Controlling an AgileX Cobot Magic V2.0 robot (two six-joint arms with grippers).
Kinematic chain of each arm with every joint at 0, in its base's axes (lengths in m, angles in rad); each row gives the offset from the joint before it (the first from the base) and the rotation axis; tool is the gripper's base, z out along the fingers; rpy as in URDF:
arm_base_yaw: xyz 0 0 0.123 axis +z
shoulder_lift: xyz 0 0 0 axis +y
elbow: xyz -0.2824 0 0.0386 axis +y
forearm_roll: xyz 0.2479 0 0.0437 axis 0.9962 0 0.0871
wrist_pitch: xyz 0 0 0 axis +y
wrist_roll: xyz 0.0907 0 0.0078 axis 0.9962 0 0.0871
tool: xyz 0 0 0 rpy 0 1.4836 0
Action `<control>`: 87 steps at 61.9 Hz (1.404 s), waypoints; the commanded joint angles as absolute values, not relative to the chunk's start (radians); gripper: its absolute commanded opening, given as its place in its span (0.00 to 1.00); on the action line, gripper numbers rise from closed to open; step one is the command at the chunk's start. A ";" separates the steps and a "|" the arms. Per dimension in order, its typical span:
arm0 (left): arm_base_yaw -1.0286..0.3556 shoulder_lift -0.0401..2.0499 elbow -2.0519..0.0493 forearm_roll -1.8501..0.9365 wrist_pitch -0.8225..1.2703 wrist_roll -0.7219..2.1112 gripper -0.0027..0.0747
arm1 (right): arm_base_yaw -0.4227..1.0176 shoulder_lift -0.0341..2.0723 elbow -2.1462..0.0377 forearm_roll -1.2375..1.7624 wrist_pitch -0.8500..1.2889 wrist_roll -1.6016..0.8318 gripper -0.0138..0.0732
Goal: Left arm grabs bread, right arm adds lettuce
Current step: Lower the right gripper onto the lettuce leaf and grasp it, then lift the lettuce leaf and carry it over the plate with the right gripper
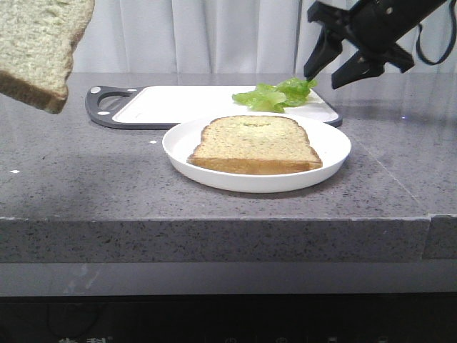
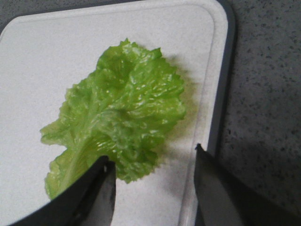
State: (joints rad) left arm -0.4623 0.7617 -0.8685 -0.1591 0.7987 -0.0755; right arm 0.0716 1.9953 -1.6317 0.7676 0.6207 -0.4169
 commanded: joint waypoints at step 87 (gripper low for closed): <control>-0.468 0.758 -0.895 -0.138 0.683 -0.082 0.01 | 0.145 1.578 -1.480 0.874 0.780 -0.692 0.02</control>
